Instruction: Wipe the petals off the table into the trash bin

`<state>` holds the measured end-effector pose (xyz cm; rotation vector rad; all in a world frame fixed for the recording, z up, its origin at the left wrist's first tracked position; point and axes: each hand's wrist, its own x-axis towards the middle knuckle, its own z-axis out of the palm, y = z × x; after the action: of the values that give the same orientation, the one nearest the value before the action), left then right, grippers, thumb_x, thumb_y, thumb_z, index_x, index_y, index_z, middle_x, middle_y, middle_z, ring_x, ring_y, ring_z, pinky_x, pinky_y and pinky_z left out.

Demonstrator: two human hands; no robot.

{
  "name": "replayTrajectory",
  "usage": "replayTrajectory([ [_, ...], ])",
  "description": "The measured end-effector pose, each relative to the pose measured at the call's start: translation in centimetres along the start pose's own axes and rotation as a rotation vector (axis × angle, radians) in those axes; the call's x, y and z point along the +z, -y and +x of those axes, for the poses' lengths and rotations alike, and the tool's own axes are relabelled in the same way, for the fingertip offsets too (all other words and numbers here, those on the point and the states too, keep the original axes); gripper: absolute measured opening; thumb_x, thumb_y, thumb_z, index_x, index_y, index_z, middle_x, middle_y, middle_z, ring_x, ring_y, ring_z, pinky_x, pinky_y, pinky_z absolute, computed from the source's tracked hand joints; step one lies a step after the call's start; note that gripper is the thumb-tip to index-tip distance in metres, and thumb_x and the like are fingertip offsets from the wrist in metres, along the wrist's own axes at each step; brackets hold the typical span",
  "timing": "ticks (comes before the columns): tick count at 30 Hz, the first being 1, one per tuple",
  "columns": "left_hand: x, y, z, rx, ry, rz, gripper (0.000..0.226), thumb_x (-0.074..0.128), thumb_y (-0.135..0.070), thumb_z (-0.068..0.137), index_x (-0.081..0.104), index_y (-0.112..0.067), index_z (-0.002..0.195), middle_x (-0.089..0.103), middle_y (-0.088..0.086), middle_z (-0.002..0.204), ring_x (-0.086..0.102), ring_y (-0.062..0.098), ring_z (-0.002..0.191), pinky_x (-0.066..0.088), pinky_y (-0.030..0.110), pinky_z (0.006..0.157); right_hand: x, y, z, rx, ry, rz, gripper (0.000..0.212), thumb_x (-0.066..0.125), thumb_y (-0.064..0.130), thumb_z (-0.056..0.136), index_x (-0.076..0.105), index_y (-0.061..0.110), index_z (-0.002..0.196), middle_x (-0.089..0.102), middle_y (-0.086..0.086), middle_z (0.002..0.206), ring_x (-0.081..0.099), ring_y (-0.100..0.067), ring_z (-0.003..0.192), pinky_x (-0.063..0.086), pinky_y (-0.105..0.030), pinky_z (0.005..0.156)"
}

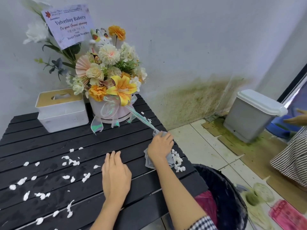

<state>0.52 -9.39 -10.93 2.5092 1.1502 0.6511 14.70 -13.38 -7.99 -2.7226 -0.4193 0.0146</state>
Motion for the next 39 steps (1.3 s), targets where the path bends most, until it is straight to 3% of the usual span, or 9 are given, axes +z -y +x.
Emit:
replayTrajectory([
  [6, -0.1, 0.0, 0.0, -0.006, 0.01, -0.03, 0.038, 0.053, 0.003, 0.08, 0.054, 0.005, 0.119, 0.056, 0.024, 0.125, 0.044, 0.041, 0.125, 0.039, 0.053, 0.099, -4.3, 0.5, -3.3, -0.069, -0.01, 0.1, 0.046, 0.052, 0.01, 0.084, 0.043, 0.007, 0.128, 0.037, -0.021, 0.131, 0.036, -0.035, 0.117, 0.035, -0.038, 0.095],
  [8, -0.2, 0.0, 0.1, -0.038, 0.009, -0.08, 0.039, 0.047, 0.003, 0.083, 0.051, 0.004, 0.122, 0.053, 0.023, 0.129, 0.04, 0.038, 0.129, 0.034, 0.05, 0.104, -4.7, 1.3, -5.8, -0.181, -0.19, 0.073, 0.049, 0.066, 0.007, 0.068, 0.055, 0.012, 0.116, 0.051, -0.017, 0.116, 0.05, -0.033, 0.098, 0.043, -0.036, 0.08],
  [11, -0.6, -0.1, 0.1, -0.098, -0.006, -0.175, 0.041, 0.039, 0.001, 0.086, 0.047, 0.002, 0.127, 0.05, 0.02, 0.134, 0.034, 0.032, 0.134, 0.029, 0.046, 0.108, -2.5, -0.2, -10.6, -0.211, -0.195, 0.063, 0.048, 0.079, 0.016, 0.04, 0.063, 0.024, 0.085, 0.064, -0.005, 0.092, 0.056, -0.025, 0.071, 0.041, -0.031, 0.066],
  [15, -1.1, -0.4, -0.1, -0.126, -0.022, -0.243, 0.041, 0.036, -0.002, 0.088, 0.046, -0.002, 0.128, 0.049, 0.017, 0.135, 0.031, 0.027, 0.136, 0.029, 0.045, 0.109, 0.7, -3.7, -14.0, -0.335, -0.136, -0.012, 0.038, 0.051, 0.034, 0.079, 0.062, 0.029, 0.115, 0.066, 0.001, 0.12, 0.064, -0.028, 0.103, 0.042, -0.04, 0.091],
  [17, -1.0, -0.4, 0.0, -0.119, -0.019, -0.23, 0.04, 0.036, -0.003, 0.089, 0.047, -0.001, 0.128, 0.05, 0.017, 0.135, 0.031, 0.027, 0.136, 0.029, 0.044, 0.109, 0.6, -3.8, -13.2, -0.358, -0.096, -0.08, 0.047, 0.051, 0.035, 0.074, 0.06, 0.031, 0.12, 0.063, 0.001, 0.126, 0.061, -0.028, 0.113, 0.051, -0.041, 0.092],
  [21, -0.9, -0.3, 0.1, -0.111, -0.003, -0.207, 0.039, 0.037, -0.003, 0.089, 0.048, -0.001, 0.126, 0.05, 0.017, 0.134, 0.033, 0.028, 0.135, 0.028, 0.045, 0.109, 0.1, -2.0, -10.4, -0.303, 0.018, -0.05, 0.086, 0.082, 0.033, 0.041, 0.056, 0.038, 0.123, 0.06, -0.002, 0.131, 0.057, -0.032, 0.118, 0.053, -0.046, 0.088],
  [23, -0.9, -0.2, 0.1, -0.092, 0.006, -0.181, 0.038, 0.038, -0.002, 0.088, 0.049, 0.0, 0.125, 0.051, 0.018, 0.134, 0.033, 0.03, 0.134, 0.028, 0.046, 0.109, 0.0, -1.6, -9.2, -0.293, -0.001, 0.01, 0.088, 0.082, 0.025, 0.047, 0.05, 0.038, 0.128, 0.051, -0.005, 0.14, 0.047, -0.036, 0.128, 0.047, -0.051, 0.096],
  [27, -0.8, -0.1, 0.1, -0.072, 0.012, -0.157, 0.037, 0.038, -0.002, 0.088, 0.05, -0.001, 0.124, 0.051, 0.017, 0.133, 0.033, 0.03, 0.134, 0.027, 0.046, 0.108, -0.1, -1.2, -6.2, -0.289, 0.033, 0.093, 0.074, 0.059, 0.014, 0.084, 0.022, 0.036, 0.144, 0.005, -0.005, 0.159, -0.003, -0.034, 0.145, 0.008, -0.051, 0.116],
  [39, -0.7, -0.1, 0.1, -0.044, 0.03, -0.103, 0.033, 0.041, -0.002, 0.088, 0.056, -0.001, 0.117, 0.051, 0.018, 0.134, 0.035, 0.033, 0.132, 0.027, 0.049, 0.106, -0.6, -2.1, -5.1, -0.15, 0.053, 0.131, 0.068, 0.058, 0.018, 0.087, 0.023, 0.02, 0.146, 0.002, -0.01, 0.158, -0.005, -0.033, 0.145, 0.0, -0.044, 0.119],
])
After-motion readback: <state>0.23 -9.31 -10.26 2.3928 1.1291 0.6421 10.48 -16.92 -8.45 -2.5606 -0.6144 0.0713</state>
